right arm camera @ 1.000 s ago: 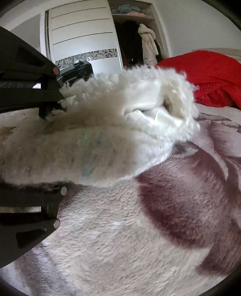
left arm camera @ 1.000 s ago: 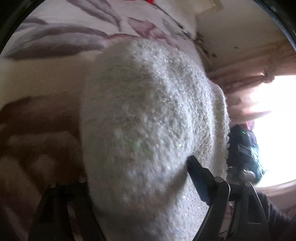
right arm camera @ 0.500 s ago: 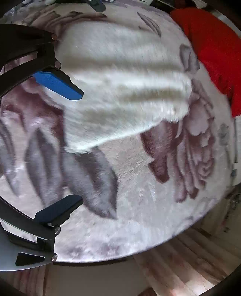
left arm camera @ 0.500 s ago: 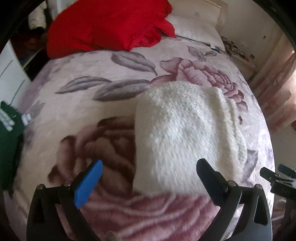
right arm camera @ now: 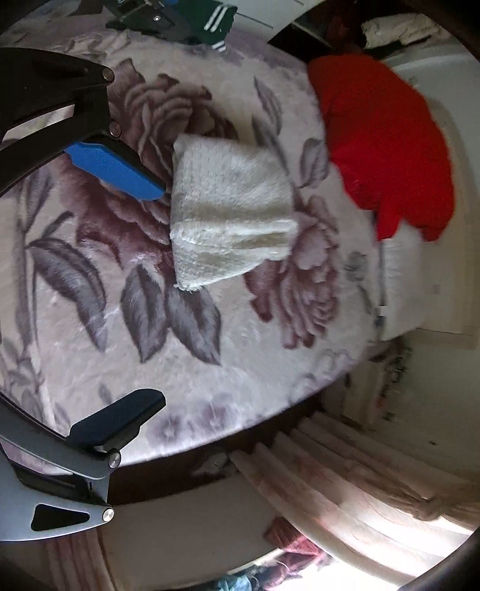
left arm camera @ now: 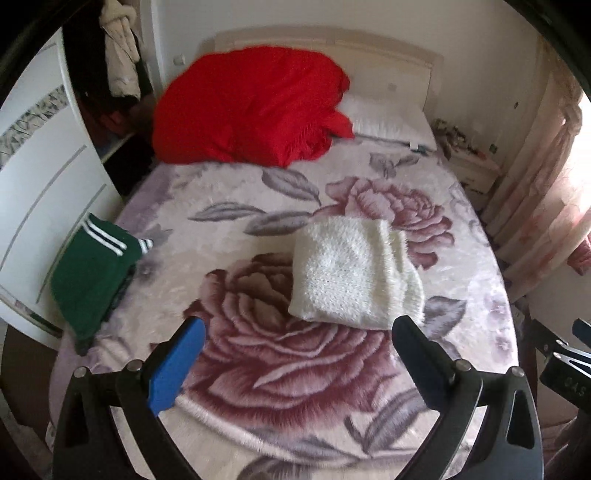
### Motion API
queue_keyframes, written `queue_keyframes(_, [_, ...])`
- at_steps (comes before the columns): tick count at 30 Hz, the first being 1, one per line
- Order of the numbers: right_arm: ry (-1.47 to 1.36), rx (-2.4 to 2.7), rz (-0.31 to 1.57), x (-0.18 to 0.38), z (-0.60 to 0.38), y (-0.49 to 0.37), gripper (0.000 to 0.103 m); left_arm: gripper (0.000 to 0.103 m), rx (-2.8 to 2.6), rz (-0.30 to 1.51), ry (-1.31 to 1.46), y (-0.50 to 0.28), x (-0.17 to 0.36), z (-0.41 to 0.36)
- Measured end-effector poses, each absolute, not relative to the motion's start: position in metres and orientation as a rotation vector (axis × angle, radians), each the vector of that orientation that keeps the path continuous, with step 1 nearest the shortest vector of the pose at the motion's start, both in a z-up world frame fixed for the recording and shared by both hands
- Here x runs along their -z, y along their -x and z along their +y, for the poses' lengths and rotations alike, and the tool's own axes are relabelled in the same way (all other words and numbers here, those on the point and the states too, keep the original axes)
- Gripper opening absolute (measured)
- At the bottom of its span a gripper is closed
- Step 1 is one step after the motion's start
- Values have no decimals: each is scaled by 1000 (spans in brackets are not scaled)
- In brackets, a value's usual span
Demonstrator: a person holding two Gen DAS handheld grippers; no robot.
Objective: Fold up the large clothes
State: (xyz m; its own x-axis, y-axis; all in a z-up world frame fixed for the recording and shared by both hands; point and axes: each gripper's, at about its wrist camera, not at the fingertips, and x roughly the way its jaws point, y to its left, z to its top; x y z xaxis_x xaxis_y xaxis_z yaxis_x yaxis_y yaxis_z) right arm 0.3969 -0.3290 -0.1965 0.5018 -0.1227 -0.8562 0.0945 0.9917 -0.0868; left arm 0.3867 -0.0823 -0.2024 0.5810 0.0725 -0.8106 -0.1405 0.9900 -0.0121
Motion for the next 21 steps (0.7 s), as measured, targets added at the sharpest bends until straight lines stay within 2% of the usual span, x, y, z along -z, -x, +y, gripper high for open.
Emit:
queue_keyframes(11, [54,90,870,36,-328,-270,103,103,-109,817,48,-276,81,-110])
queue_keyframes(21, [39,61,753,-54,-325,-178,103,103,-107,727,39,-217,29,-117])
